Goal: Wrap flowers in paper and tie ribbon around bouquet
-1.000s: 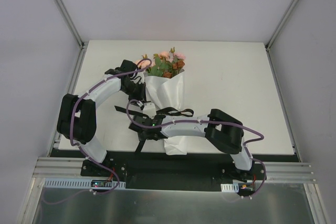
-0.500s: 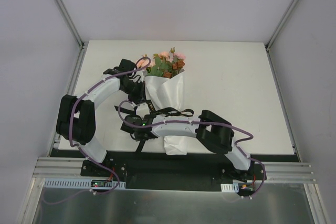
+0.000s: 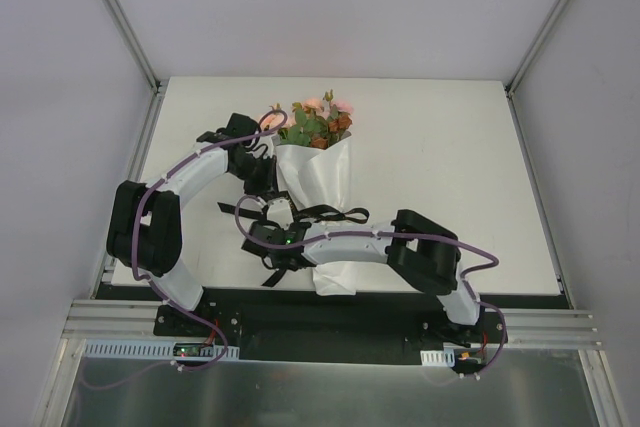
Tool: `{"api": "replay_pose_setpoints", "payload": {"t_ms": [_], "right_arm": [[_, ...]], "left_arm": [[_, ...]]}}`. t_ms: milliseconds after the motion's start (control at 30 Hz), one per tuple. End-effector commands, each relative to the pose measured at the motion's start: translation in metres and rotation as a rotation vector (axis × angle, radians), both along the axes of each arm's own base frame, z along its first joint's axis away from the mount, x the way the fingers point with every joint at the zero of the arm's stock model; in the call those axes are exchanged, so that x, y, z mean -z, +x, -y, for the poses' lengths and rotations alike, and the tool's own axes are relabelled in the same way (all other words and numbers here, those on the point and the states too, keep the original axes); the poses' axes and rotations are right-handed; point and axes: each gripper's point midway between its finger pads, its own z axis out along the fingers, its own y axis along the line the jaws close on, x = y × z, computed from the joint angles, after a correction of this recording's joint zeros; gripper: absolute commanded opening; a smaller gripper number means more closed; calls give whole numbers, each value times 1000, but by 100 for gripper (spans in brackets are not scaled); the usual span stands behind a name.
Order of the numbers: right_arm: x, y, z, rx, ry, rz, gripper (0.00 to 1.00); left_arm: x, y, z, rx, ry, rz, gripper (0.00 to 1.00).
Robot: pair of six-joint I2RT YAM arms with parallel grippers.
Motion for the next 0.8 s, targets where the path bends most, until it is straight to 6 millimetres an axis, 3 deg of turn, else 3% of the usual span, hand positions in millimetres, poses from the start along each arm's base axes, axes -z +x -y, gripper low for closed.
{"api": "replay_pose_setpoints", "payload": {"t_ms": [0, 100, 133, 300, 367, 400, 467, 500, 567, 767], "right_arm": [[-33, 6, 13, -130, 4, 105, 0], [-53, 9, 24, -215, -13, 159, 1], [-74, 9, 29, -225, 19, 184, 0], [-87, 7, 73, -257, 7, 134, 0], [-93, 9, 97, -239, -11, 110, 0], [-88, 9, 120, -223, -75, 95, 0], [-101, 11, 143, -185, -82, 126, 1], [-96, 12, 161, -164, -108, 115, 0], [-105, 13, 176, -146, -78, 112, 1], [-83, 20, 243, -9, -150, 38, 0]], "left_arm": [[-12, -10, 3, 31, -27, 20, 0], [-17, -12, 8, 36, -67, 21, 0], [-19, -12, 11, 38, -82, 33, 0], [-35, -16, 31, 48, -152, 48, 0], [-42, -18, 40, 59, -170, 81, 0], [-43, -19, 42, 45, -174, 77, 0], [-45, -22, 50, 52, -181, 85, 0], [-44, -21, 51, 38, -173, 81, 0], [-42, -22, 57, 36, -168, 78, 0], [-35, -12, 65, 9, -156, 70, 0]]}}
